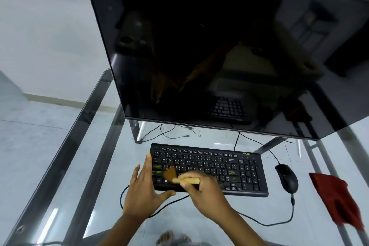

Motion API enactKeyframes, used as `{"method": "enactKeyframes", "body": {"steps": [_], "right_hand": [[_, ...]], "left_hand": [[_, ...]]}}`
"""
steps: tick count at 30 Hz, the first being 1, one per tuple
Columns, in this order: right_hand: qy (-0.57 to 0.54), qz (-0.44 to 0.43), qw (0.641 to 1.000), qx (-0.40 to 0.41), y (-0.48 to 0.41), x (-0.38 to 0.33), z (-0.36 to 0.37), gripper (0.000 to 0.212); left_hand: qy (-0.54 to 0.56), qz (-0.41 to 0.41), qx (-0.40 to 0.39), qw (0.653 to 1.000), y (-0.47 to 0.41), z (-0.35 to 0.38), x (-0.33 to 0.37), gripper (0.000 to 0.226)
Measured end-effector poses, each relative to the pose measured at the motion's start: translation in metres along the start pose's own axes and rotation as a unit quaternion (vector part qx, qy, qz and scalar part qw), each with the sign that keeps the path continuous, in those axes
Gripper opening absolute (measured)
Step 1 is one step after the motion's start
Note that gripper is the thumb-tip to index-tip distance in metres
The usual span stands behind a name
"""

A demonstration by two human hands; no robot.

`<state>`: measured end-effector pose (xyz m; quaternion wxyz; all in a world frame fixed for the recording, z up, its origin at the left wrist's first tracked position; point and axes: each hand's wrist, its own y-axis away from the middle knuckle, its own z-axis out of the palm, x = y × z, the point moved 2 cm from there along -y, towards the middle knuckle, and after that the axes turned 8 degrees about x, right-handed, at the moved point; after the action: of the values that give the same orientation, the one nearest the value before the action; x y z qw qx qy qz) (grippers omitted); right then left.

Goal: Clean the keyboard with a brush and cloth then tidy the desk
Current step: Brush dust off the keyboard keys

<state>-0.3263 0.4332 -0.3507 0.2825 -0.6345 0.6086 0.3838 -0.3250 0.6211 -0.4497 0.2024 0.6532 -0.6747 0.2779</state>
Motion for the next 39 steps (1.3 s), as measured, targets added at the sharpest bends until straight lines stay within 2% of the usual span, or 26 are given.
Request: {"method": "enactKeyframes", "body": {"steps": [2,3,5,7,8,11,13,15,16,18,19,21,23,24,26,30,32,34,35,36,38,39], "right_hand": [[-0.03,0.052,0.997,-0.047,0.003,0.004,0.0,0.012],[-0.051,0.069,0.995,-0.041,0.003,0.006,-0.001,0.013],[-0.077,0.07,0.994,0.024,0.001,0.006,-0.01,0.02],[-0.032,0.018,0.995,0.096,-0.004,0.012,-0.023,0.029],[-0.011,0.006,0.994,0.104,-0.004,0.014,-0.027,0.031],[-0.032,0.065,0.997,0.002,0.002,0.02,-0.025,0.02],[-0.088,0.108,0.99,-0.022,0.006,0.025,-0.021,0.011],[-0.104,0.111,0.988,0.018,0.007,0.029,-0.021,0.017],[-0.082,0.094,0.99,0.063,0.005,0.031,-0.025,0.023],[-0.012,0.022,0.985,0.169,0.003,0.036,-0.035,0.026],[0.018,-0.014,0.981,0.193,0.003,0.035,-0.039,0.025],[0.051,-0.031,0.986,0.158,0.002,0.034,-0.044,0.023],[0.008,0.031,0.997,0.074,0.001,0.033,-0.042,0.015],[-0.03,0.071,0.995,0.063,0.001,0.033,-0.041,0.012],[-0.062,0.118,0.985,0.107,-0.003,0.039,-0.048,0.01],[0.044,0.091,0.961,0.259,-0.013,0.049,-0.071,0.008],[-0.023,0.111,0.966,0.23,-0.019,0.043,-0.073,0.008],[-0.078,0.151,0.979,0.112,-0.025,0.037,-0.065,0.011],[-0.052,0.149,0.984,0.086,-0.028,0.037,-0.062,0.01],[-0.023,0.142,0.984,0.105,-0.033,0.041,-0.061,0.009],[0.041,0.118,0.97,0.209,-0.039,0.043,-0.067,0.008],[0.027,0.119,0.961,0.247,-0.04,0.043,-0.071,0.008]], "left_hand": [[-0.004,0.003,-0.002,1.0,0.0,0.001,0.0,0.129],[-0.007,0.001,-0.003,1.0,0.001,0.0,0.0,0.129],[-0.012,-0.002,-0.008,1.0,0.0,-0.002,0.0,0.129],[-0.011,-0.005,-0.009,1.0,0.001,-0.002,0.0,0.127],[-0.011,-0.007,-0.008,1.0,0.001,-0.003,-0.001,0.127],[-0.016,-0.008,-0.011,1.0,0.002,-0.003,0.0,0.128],[-0.011,-0.011,-0.006,1.0,0.002,-0.003,0.001,0.129],[-0.005,-0.013,-0.008,1.0,0.001,-0.004,0.002,0.127],[-0.004,-0.012,-0.011,1.0,0.0,-0.003,0.002,0.127],[-0.002,-0.012,-0.017,1.0,0.0,-0.003,0.0,0.127],[-0.001,-0.013,-0.018,1.0,0.0,-0.003,0.0,0.126],[-0.002,-0.009,-0.015,1.0,0.0,-0.004,0.0,0.126],[-0.007,-0.009,-0.016,1.0,0.001,-0.004,0.0,0.126],[-0.007,-0.009,-0.018,1.0,0.001,-0.005,0.001,0.126],[-0.003,-0.007,-0.015,1.0,0.001,-0.005,0.002,0.126],[-0.005,-0.005,-0.015,1.0,0.001,-0.004,0.001,0.125],[-0.016,0.0,-0.017,1.0,0.001,-0.002,0.0,0.124],[-0.027,0.004,-0.02,0.999,0.002,-0.002,-0.001,0.125],[-0.031,0.005,-0.021,0.999,0.001,-0.001,-0.002,0.125],[-0.034,0.006,-0.021,0.999,0.001,-0.001,-0.002,0.125],[-0.035,0.01,-0.021,0.999,0.002,0.001,-0.002,0.124],[-0.036,0.013,-0.018,0.999,0.002,0.001,-0.001,0.123]]}}
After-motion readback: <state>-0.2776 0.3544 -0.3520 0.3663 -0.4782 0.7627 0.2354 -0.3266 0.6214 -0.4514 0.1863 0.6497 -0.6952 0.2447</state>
